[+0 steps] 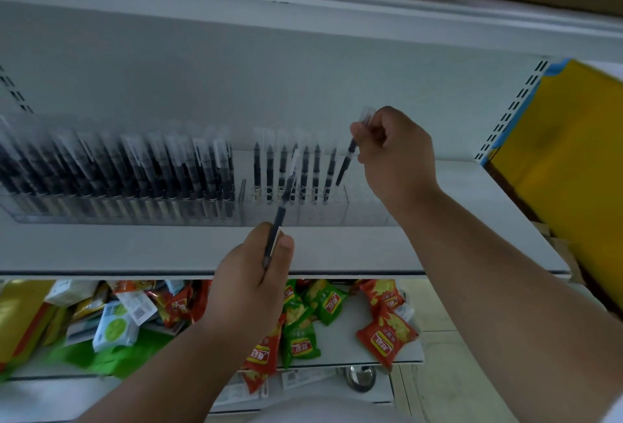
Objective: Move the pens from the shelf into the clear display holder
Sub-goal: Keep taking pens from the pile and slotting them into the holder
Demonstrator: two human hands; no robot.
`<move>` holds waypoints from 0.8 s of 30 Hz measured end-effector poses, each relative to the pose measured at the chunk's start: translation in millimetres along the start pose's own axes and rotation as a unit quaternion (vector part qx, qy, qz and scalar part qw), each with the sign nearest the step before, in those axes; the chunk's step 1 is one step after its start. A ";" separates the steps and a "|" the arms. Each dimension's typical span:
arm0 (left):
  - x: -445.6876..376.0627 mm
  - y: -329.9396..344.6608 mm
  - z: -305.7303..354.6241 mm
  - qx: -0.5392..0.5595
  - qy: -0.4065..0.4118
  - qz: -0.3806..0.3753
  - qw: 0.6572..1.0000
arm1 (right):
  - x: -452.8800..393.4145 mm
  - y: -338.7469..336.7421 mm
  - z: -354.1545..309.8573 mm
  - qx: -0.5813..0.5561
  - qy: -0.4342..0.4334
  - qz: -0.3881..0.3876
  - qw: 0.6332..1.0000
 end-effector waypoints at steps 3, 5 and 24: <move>-0.2 0.0 -2.2 0.005 -0.003 -0.003 1.000 | 7.0 7.2 8.4 0.024 0.012 -0.033 0.999; -0.4 0.4 -2.9 0.000 0.000 -0.004 1.000 | 13.0 12.3 15.4 0.048 0.023 -0.059 0.997; -10.2 16.4 8.8 -0.019 0.055 -0.004 0.998 | 24.5 -12.8 1.3 0.040 0.112 -0.097 0.988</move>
Point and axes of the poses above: each hand's wrist, its own x-axis away from the middle knuckle, its own y-axis out of the palm, z = x × y, the point moved 1 cm from there along -x, towards the middle knuckle, and after that the axes turned 15 degrees about -x, right-handed, at the moved point
